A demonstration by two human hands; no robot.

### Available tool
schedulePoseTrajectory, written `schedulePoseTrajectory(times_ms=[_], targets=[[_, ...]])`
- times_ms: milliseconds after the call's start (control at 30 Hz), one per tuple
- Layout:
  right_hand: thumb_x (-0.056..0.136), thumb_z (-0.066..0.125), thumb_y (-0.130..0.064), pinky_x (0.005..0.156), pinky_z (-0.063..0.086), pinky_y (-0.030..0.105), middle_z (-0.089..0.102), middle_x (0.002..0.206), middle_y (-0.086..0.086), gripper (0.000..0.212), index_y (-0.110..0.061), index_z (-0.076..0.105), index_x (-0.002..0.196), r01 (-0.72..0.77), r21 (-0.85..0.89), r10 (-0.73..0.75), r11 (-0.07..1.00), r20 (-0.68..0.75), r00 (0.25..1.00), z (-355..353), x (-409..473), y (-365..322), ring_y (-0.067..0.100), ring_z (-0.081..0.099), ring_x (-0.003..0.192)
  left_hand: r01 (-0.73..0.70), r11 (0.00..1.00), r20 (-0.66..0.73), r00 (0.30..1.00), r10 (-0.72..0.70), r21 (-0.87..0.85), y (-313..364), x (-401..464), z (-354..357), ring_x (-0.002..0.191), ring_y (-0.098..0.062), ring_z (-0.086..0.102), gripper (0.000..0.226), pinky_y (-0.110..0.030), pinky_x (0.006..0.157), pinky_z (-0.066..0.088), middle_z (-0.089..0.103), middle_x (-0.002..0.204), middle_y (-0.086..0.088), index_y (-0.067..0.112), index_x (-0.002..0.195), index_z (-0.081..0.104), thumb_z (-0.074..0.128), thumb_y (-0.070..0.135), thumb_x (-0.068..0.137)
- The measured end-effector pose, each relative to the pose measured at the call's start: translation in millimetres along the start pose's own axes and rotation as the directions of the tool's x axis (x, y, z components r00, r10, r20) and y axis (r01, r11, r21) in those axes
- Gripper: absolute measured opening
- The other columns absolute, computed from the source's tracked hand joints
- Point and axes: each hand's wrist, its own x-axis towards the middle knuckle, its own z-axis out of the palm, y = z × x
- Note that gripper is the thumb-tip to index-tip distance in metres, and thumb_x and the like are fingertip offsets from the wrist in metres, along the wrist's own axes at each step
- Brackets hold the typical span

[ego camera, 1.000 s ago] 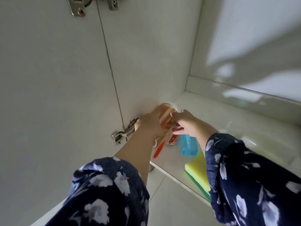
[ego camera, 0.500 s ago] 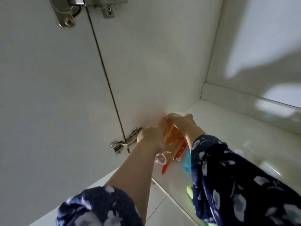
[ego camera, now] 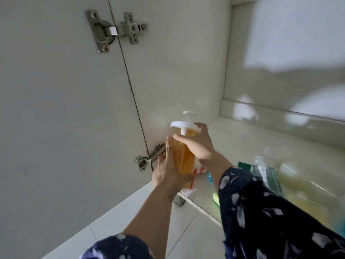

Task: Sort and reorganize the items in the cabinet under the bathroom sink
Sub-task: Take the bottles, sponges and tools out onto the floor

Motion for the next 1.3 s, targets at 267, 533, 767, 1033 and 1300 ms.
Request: schedulePoseTrajectory(times_ms=[267, 533, 767, 1033, 1300], targets=[[0.064, 0.085, -0.044, 0.076, 0.040, 0.021, 0.056, 0.093, -0.013, 0.059, -0.023, 0.050, 0.107, -0.102, -0.138, 0.140, 0.985, 0.305, 0.942, 34, -96, -26, 0.011, 0.051, 0.089, 0.037, 0.983, -0.065, 0.997, -0.049, -0.179, -69, -100, -26, 0.114, -0.031, 0.054, 0.127, -0.041, 0.086, 0.050, 0.034, 0.138, 0.000, 0.054, 0.136, -0.029, 0.079, 0.041, 0.070], [0.053, 0.089, -0.044, 0.096, 0.048, 0.031, 0.056, 0.112, -0.014, 0.086, -0.034, 0.049, 0.128, -0.034, -0.230, 0.113, 0.973, 0.339, 0.934, 137, -198, 28, 0.011, 0.054, 0.107, 0.181, 0.936, -0.037, 0.979, -0.201, -0.301, -188, -180, -30, 0.123, -0.032, 0.050, 0.126, -0.050, 0.093, 0.048, 0.036, 0.146, 0.002, 0.063, 0.129, -0.031, 0.078, 0.030, 0.074], [0.055, 0.089, -0.039, 0.094, 0.048, 0.027, 0.058, 0.105, -0.021, 0.078, -0.042, 0.050, 0.123, 0.034, -0.248, 0.085, 0.968, 0.456, 0.886, 218, -256, 77, 0.008, 0.056, 0.104, 0.277, 0.878, -0.073, 0.941, -0.330, -0.391, -283, -227, -27, 0.127, -0.025, 0.046, 0.123, -0.037, 0.092, 0.047, 0.037, 0.148, 0.005, 0.067, 0.127, -0.024, 0.077, 0.019, 0.077], [0.050, 0.091, -0.040, 0.105, 0.043, 0.029, 0.052, 0.137, -0.014, 0.106, -0.034, 0.038, 0.141, 0.191, -0.251, -0.027, 0.949, 0.538, 0.842, 266, -287, 121, 0.009, 0.050, 0.124, 0.324, 0.758, -0.114, 0.880, -0.461, -0.566, -337, -247, -13, 0.118, -0.020, 0.057, 0.111, -0.034, 0.090, 0.052, 0.051, 0.138, 0.007, 0.063, 0.137, -0.015, 0.073, 0.023, 0.083], [0.052, 0.091, -0.037, 0.101, 0.040, 0.022, 0.048, 0.140, -0.010, 0.109, -0.031, 0.033, 0.144, 0.304, -0.271, -0.087, 0.913, 0.600, 0.795, 261, -294, 129, 0.011, 0.048, 0.124, 0.331, 0.709, -0.084, 0.872, -0.482, -0.623, -336, -257, -10, 0.113, -0.010, 0.054, 0.097, -0.018, 0.083, 0.045, 0.051, 0.132, 0.012, 0.041, 0.149, 0.004, 0.071, 0.016, 0.084]])
